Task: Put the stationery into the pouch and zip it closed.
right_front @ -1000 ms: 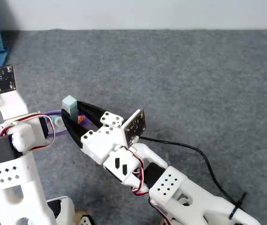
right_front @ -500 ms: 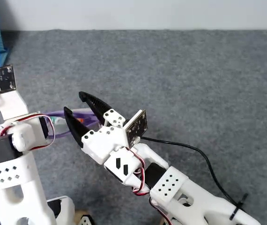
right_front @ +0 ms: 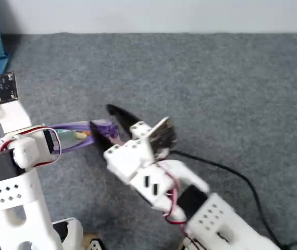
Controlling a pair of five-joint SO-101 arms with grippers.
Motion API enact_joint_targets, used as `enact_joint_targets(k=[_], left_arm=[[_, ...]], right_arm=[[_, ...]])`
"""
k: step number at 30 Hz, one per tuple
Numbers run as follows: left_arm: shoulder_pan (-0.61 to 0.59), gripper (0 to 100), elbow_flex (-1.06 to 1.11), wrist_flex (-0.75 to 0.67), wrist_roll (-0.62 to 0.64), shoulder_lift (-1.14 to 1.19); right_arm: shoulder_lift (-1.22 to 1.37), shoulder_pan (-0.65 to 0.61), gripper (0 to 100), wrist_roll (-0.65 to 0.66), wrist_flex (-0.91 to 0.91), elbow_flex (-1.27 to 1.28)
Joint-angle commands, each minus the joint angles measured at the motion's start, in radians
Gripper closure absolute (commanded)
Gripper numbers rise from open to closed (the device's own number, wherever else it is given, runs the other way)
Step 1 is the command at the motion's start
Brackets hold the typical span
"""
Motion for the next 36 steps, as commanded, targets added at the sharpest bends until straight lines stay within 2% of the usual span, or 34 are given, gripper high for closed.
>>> enact_joint_targets(k=[1, 5, 9, 12, 20, 27, 32, 36], left_arm=[[-0.003, 99, -0.008, -0.031, 0.0, 0.002], [-0.003, 99, -0.008, -0.031, 0.0, 0.002], [-0.003, 99, -0.008, -0.031, 0.0, 0.002], [-0.003, 99, -0.008, -0.031, 0.0, 0.002], [-0.003, 99, -0.007, -0.028, -0.011, 0.002], [-0.003, 99, -0.005, -0.028, -0.011, 0.003], [-0.002, 99, -0.005, -0.029, -0.011, 0.003], [-0.002, 99, -0.005, -0.029, -0.011, 0.003]], right_arm=[[-0.116, 0.067, 80.9, -0.052, 0.331, -0.127], [-0.14, 0.076, 80.9, -0.068, 0.522, -0.153], [-0.091, 0.076, 80.9, -0.117, 0.601, -0.152], [-0.008, 0.076, 80.9, -0.149, 0.591, -0.15], [0.205, 0.033, 80.9, -0.153, 0.426, -0.15], [0.209, 0.002, 80.9, -0.152, 0.412, -0.152], [0.176, -0.088, 80.9, -0.15, 0.455, -0.152], [0.13, -0.091, 80.9, -0.147, 0.447, -0.152]])
